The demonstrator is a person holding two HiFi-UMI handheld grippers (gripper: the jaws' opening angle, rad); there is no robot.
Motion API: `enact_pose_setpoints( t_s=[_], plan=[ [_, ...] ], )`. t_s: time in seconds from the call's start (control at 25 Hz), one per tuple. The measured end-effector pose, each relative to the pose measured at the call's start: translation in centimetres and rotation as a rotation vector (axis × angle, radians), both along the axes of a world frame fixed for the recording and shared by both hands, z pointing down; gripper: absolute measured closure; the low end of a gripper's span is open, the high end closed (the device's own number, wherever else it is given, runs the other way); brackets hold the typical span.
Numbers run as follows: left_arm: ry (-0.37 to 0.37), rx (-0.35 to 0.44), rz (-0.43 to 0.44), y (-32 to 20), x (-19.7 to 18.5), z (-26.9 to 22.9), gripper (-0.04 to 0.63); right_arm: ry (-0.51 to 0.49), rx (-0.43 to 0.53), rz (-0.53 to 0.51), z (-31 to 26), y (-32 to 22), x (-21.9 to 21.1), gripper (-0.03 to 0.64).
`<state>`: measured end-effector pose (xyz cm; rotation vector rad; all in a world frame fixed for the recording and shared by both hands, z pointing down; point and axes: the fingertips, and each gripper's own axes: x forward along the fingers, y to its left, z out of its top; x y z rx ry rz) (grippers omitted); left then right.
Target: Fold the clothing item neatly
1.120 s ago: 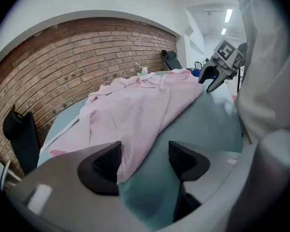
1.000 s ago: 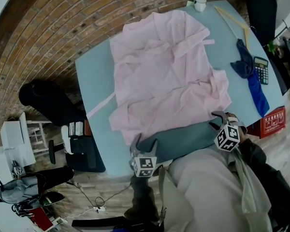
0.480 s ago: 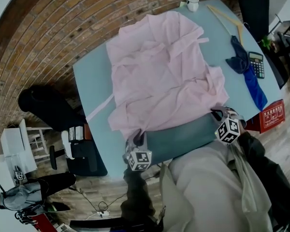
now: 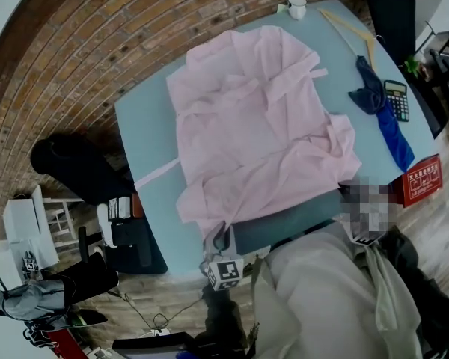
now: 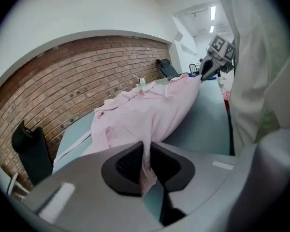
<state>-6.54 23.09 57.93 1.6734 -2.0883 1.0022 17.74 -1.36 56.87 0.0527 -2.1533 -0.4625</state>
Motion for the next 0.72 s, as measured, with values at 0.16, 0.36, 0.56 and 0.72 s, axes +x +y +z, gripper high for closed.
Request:
enact_pose_setpoints(
  t_s=[0.16,0.36,0.56,0.72],
  plan=[
    [0.084,0.043,0.014,1.9,3.6,-1.8,0.552,0.055,-0.074,-0.034,-1.1,1.8,3.0,0.607],
    [0.081,0.123,-0.079,2.1,4.2,-4.6,0.551,0.034,-0.095,-0.051,-3.0,2.0,4.1,0.607],
    [0.012,0.203,-0.182,-1.1,0.2,-9.1,0.552,-0.058,-0.006,-0.059,-6.2,-1.1,0.7,0.607],
    [-0.006,0.23,-0.221,-4.1,-3.8,-10.6,0.552,-0.122,0.087,-0.062,-9.0,-4.9,-3.6,0.609]
  ],
)
